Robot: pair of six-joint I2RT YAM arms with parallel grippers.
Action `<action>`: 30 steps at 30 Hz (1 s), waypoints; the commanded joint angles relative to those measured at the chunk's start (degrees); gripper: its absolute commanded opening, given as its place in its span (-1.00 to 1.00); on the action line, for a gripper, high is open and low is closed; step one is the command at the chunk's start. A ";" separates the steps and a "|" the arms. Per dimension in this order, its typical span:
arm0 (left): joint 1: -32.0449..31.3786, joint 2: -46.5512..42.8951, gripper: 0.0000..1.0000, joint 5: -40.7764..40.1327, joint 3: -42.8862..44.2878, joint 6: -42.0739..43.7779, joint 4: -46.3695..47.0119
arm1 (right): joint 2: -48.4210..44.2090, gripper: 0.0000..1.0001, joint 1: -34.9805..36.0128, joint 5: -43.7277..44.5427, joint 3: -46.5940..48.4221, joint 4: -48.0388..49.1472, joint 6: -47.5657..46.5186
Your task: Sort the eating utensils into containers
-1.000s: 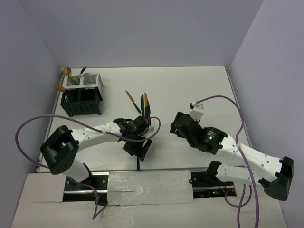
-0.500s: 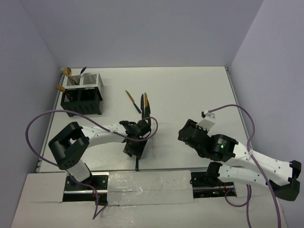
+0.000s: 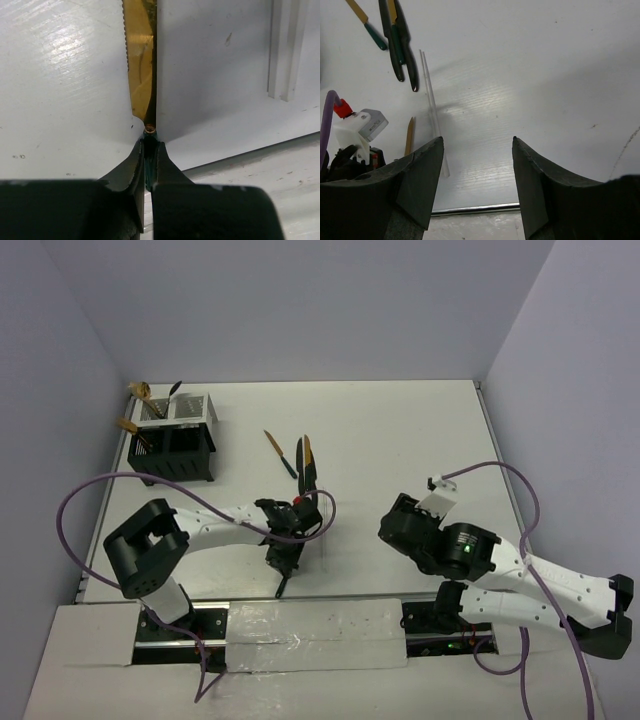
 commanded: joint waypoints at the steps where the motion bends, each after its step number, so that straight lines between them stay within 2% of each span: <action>1: 1.43 5.78 -0.94 -4.49 -2.74 -0.50 5.98 | -2.34 0.28 0.59 3.91 1.51 -2.95 3.23; 10: 11.00 -3.00 -1.00 -7.83 1.38 0.02 3.25 | 1.61 0.27 0.59 6.89 4.76 1.70 -3.80; 12: 12.15 -5.46 -1.00 -7.92 2.44 1.34 2.81 | 2.40 0.28 0.59 7.42 5.20 4.42 -4.94; 16: 16.89 -8.19 -1.00 -5.99 9.62 2.57 0.36 | 2.49 0.28 -0.02 6.29 4.85 14.34 -14.31; 20: 18.30 -11.52 -1.00 -4.85 17.19 4.85 -3.16 | 6.78 0.30 -4.41 0.33 5.37 24.00 -21.72; 24: 20.93 -13.72 -1.00 -6.86 23.70 7.40 -4.04 | 11.70 0.30 -12.49 -12.05 5.73 30.77 -27.00; 27: 26.46 -14.43 -1.00 -12.28 27.31 11.00 -0.19 | 14.88 0.30 -15.93 -14.45 6.61 35.70 -31.39; 30: 34.90 -14.34 -1.00 -16.43 31.00 15.40 6.57 | 18.13 0.30 -18.83 -18.13 8.01 39.49 -35.78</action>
